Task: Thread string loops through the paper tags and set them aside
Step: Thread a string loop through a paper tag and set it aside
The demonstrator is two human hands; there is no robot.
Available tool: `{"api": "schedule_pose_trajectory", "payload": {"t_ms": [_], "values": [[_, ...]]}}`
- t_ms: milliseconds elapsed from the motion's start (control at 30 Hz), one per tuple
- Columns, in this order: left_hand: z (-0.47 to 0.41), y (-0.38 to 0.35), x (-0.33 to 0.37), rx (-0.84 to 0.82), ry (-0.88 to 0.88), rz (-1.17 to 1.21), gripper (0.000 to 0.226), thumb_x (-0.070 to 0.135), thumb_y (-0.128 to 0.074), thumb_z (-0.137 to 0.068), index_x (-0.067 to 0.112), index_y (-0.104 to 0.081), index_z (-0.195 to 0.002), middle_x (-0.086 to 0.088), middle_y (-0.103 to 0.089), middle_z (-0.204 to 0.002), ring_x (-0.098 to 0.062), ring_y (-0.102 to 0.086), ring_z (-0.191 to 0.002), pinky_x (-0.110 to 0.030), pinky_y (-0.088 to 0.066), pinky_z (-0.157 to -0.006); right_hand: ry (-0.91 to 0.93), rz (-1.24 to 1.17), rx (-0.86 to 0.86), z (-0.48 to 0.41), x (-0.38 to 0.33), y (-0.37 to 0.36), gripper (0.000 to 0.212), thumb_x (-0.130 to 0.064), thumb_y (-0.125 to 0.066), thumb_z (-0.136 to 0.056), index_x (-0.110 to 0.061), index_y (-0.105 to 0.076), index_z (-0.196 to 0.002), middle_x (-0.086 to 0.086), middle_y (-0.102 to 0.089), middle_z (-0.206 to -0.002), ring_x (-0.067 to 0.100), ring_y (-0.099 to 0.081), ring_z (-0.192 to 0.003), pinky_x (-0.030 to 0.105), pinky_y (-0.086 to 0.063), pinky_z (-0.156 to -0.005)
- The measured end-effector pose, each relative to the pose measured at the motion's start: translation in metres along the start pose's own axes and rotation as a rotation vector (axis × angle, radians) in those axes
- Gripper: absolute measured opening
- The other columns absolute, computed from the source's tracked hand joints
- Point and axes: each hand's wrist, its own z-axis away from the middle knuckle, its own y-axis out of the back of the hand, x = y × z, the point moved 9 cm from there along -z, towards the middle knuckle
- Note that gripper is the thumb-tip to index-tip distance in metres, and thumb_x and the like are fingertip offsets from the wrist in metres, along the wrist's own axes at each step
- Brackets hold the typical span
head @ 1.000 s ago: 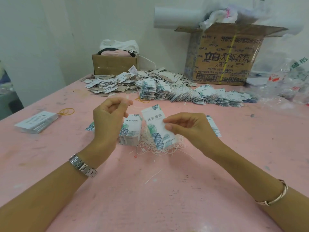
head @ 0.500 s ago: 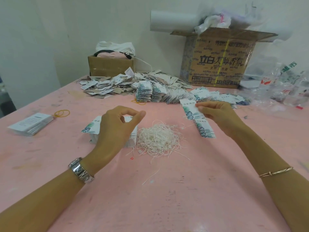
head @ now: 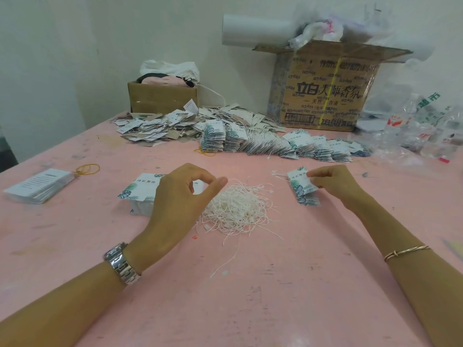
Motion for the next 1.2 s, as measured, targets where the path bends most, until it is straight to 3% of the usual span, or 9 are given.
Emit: {"api": "schedule_pose_trajectory", "payload": {"t_ms": [200, 333, 433, 567, 733, 800, 900, 1000, 1200], "values": [[0.003, -0.004, 0.002, -0.013, -0.031, -0.008, 0.023, 0.053, -0.068, -0.078, 0.031, -0.071, -0.073, 0.017, -0.068, -0.086, -0.001, -0.051, -0.068, -0.01, -0.035, -0.063, 0.131, 0.34, 0.056, 0.005, -0.009, -0.004, 0.02, 0.006, -0.059, -0.085, 0.003, -0.075, -0.097, 0.015, -0.072, -0.097, 0.021, -0.061, -0.084, 0.027, -0.045, -0.078], [0.003, -0.005, 0.002, -0.019, -0.032, -0.006, 0.026, 0.056, -0.067, -0.077, 0.031, -0.071, -0.073, 0.016, -0.068, -0.087, -0.001, -0.051, -0.069, -0.01, -0.036, -0.064, 0.167, 0.471, 0.059, 0.004, -0.007, -0.011, 0.018, 0.006, -0.058, -0.083, 0.008, -0.074, -0.091, 0.021, -0.073, -0.097, 0.028, -0.063, -0.082, 0.035, -0.053, -0.08], [0.003, -0.005, 0.001, -0.02, -0.034, -0.017, 0.026, 0.057, -0.067, -0.077, 0.032, -0.071, -0.073, 0.017, -0.068, -0.087, -0.002, -0.051, -0.068, -0.012, -0.037, -0.064, 0.168, 0.524, 0.047, 0.005, -0.005, -0.015, 0.021, 0.003, -0.06, -0.084, 0.001, -0.075, -0.098, 0.017, -0.071, -0.1, 0.023, -0.057, -0.081, 0.03, -0.047, -0.076], [0.003, -0.006, -0.001, -0.024, -0.033, -0.031, 0.025, 0.059, -0.066, -0.077, 0.034, -0.069, -0.071, 0.018, -0.067, -0.086, -0.004, -0.049, -0.068, -0.012, -0.037, -0.064, 0.276, 0.595, 0.091, 0.015, -0.029, -0.016, 0.025, -0.008, -0.064, -0.09, -0.004, -0.07, -0.114, 0.018, -0.061, -0.107, 0.03, -0.058, -0.092, 0.03, -0.041, -0.077], [0.004, -0.008, -0.004, -0.03, -0.028, -0.069, 0.025, 0.063, -0.062, -0.077, 0.039, -0.066, -0.071, 0.022, -0.064, -0.084, -0.001, -0.048, -0.069, -0.009, -0.035, -0.064, 0.612, 0.355, 0.014, 0.071, -0.107, -0.046, 0.012, -0.015, -0.066, -0.092, -0.014, -0.075, -0.101, -0.004, -0.066, -0.09, 0.008, -0.053, -0.077, 0.02, -0.043, -0.069], [0.005, -0.009, -0.004, -0.04, -0.03, -0.1, 0.017, 0.055, -0.066, -0.081, 0.039, -0.067, -0.075, 0.022, -0.062, -0.084, 0.005, -0.049, -0.071, -0.009, -0.033, -0.063, 0.675, 0.263, -0.084, 0.094, -0.125, -0.065, 0.013, -0.021, -0.065, -0.092, -0.017, -0.075, -0.1, -0.007, -0.066, -0.088, 0.01, -0.055, -0.079, 0.028, -0.048, -0.073], [0.004, -0.012, -0.004, -0.054, -0.037, -0.132, 0.008, 0.042, -0.07, -0.085, 0.034, -0.07, -0.083, 0.021, -0.062, -0.086, 0.013, -0.047, -0.074, -0.015, -0.032, -0.067, 0.709, 0.212, -0.155, 0.113, -0.137, -0.087, 0.017, -0.033, -0.064, -0.093, -0.022, -0.075, -0.098, -0.005, -0.065, -0.087, 0.014, -0.053, -0.081, 0.032, -0.045, -0.073], [0.005, -0.016, -0.004, -0.073, -0.051, -0.169, 0.007, 0.037, -0.07, -0.087, 0.031, -0.072, -0.09, 0.017, -0.063, -0.092, 0.009, -0.045, -0.077, -0.025, -0.034, -0.073, 0.722, 0.202, -0.154, 0.118, -0.14, -0.099, 0.02, -0.039, -0.064, -0.092, -0.024, -0.075, -0.097, -0.007, -0.062, -0.084, 0.003, -0.045, -0.079, 0.025, -0.038, -0.071], [0.007, -0.023, 0.002, -0.124, -0.114, -0.263, 0.018, 0.032, -0.068, -0.091, 0.028, -0.072, -0.108, 0.011, -0.062, -0.109, -0.008, -0.043, -0.09, -0.03, -0.04, -0.081, 0.724, 0.131, -0.149, 0.12, -0.138, -0.099, 0.009, -0.023, -0.068, -0.092, -0.016, -0.072, -0.088, -0.002, -0.061, -0.084, 0.009, -0.045, -0.076, 0.025, -0.035, -0.07]]}}
